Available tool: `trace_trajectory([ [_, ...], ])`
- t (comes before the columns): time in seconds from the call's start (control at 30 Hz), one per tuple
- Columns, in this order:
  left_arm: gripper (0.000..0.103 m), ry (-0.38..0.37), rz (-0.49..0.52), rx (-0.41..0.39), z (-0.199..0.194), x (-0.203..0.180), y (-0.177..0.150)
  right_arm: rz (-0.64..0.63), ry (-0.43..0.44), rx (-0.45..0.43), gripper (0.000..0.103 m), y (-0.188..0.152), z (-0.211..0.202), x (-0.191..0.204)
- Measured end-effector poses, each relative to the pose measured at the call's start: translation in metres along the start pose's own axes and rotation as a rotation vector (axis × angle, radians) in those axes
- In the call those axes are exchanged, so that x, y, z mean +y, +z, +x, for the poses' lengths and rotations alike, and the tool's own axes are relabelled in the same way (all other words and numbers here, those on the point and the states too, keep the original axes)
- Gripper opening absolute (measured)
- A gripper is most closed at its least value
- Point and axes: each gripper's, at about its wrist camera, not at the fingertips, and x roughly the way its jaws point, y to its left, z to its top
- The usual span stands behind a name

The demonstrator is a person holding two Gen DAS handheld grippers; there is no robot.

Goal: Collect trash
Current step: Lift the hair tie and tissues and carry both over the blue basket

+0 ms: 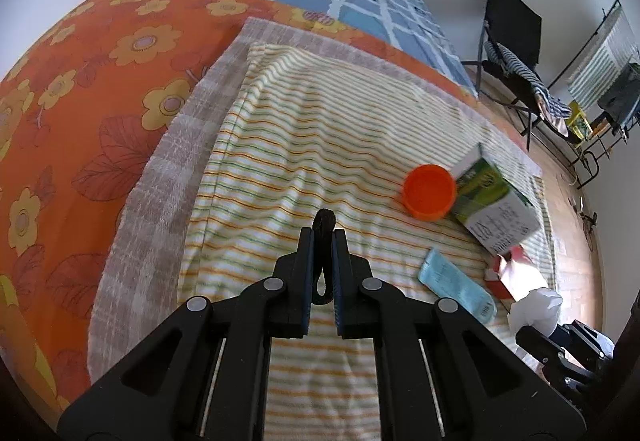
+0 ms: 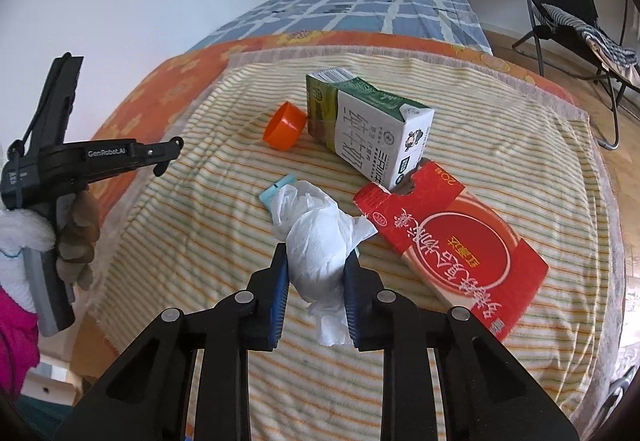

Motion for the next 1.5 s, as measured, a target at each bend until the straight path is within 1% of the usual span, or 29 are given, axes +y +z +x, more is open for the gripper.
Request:
trace_trajectory([
  [0.17,0.006,-0.01,0.033,-0.017,-0.024,-0.011,-0.009,-0.01,0.023,-0.023,0.023,-0.008,-0.024,0.005],
  [0.43,0.006,-0.038,0.08,-0.04,-0.07,-0.029,-0.033,-0.032,0.063,-0.072,0.023,-0.025,-0.072,0.018],
  [0.6,0.006,-0.052,0.13,-0.052,-0.098,-0.044,-0.059,-0.037,0.098,-0.094,0.023,-0.043,-0.1,0.027],
  [0.7,0.006,-0.051,0.164,-0.061,-0.112,-0.054,-0.075,-0.055,0.103,-0.105,0.023,-0.055,-0.115,0.032],
  [0.97,0.006,-0.065,0.274,-0.087,-0.15,-0.084,-0.129,-0.06,0.127,-0.113,0.023,-0.095,-0.145,0.033],
  [1.2,0.006,-0.073,0.351,-0.064,-0.157,-0.103,-0.182,-0.076,0.13,-0.081,0.023,-0.132,-0.153,0.035],
  [1.37,0.006,-0.078,0.366,-0.025,-0.148,-0.107,-0.209,-0.08,0.132,-0.045,0.023,-0.155,-0.15,0.035],
  [1.5,0.006,-0.064,0.375,0.012,-0.137,-0.106,-0.228,-0.084,0.129,-0.006,0.023,-0.174,-0.141,0.035],
])
